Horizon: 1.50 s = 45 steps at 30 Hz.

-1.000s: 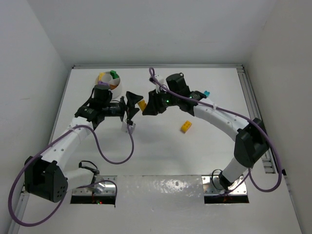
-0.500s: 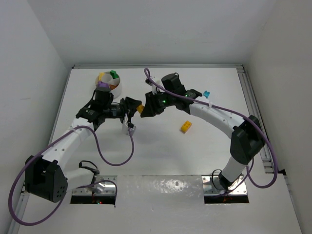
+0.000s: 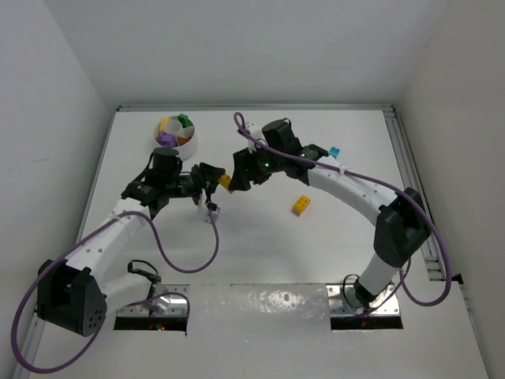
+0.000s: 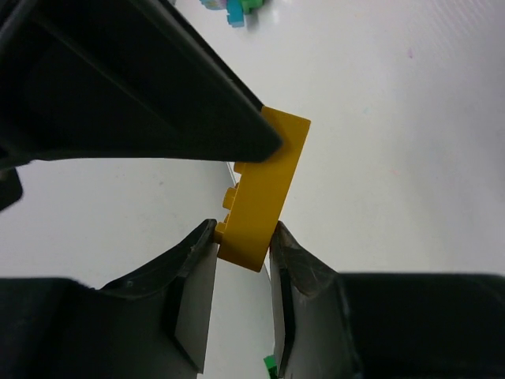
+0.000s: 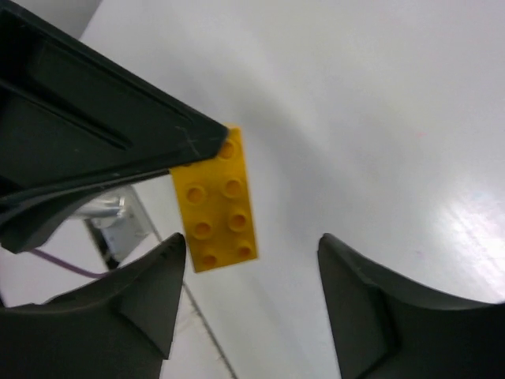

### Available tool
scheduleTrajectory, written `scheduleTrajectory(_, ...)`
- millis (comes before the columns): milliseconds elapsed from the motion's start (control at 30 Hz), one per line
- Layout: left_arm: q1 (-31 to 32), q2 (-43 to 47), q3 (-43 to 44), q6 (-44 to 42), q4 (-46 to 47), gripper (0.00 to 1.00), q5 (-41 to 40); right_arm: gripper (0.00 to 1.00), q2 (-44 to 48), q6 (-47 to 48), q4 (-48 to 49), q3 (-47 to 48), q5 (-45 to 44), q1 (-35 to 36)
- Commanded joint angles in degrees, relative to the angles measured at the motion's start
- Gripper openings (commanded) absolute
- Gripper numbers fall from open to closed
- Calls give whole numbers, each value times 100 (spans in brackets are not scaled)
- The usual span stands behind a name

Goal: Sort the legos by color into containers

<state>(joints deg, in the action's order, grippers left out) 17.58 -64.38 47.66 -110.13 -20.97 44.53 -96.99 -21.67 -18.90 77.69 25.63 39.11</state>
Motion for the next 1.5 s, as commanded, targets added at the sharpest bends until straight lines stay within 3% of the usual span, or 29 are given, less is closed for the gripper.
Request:
scheduleTrajectory(0, 17, 101, 138, 202, -275, 0, -15, 69, 339, 75, 176, 35, -418, -97)
scheduleTrajectory(200, 26, 4, 244, 263, -706, 0, -198, 86, 435, 32, 167, 141, -550, -176)
scheduleTrajectory(333, 17, -267, 340, 1474, -470, 0, -805, 92, 742, -170, 132, 220, -935, -456)
scheduleTrajectory(467, 8, -671, 744, 3763, -92, 0, -1490, 94, 1322, -443, 272, -130, -2138, -685)
scheduleTrajectory(533, -44, -1013, 1146, 4505, -47, 0, -1772, 94, 1646, -400, 307, -306, -2691, -729)
scheduleTrajectory(633, -360, -1524, 1866, 5902, -197, 0, -1597, 92, 1946, -241, 360, -701, -3010, -756)
scheduleTrajectory(733, -851, -2067, 2596, 7893, -267, 0, -1597, 92, 2140, -241, 395, -965, -3133, -774)
scheduleTrajectory(867, -1588, -2666, 3406, 9417, -223, 0, -1597, 92, 2263, -294, 439, -1220, -3178, -782)
scheduleTrajectory(1167, -3083, -3844, 4962, 9800, -328, 0, -2308, 91, 2158, -302, 466, -1335, -3081, -782)
scheduleTrajectory(1267, -3235, -4406, 5332, 9625, -294, 0, -2405, 91, 1957, -364, 396, -1248, -3002, -782)
scheduleTrajectory(1467, -3261, -4960, 5244, 9536, 365, 0, -2415, 90, 1605, -469, 53, -861, -2897, -791)
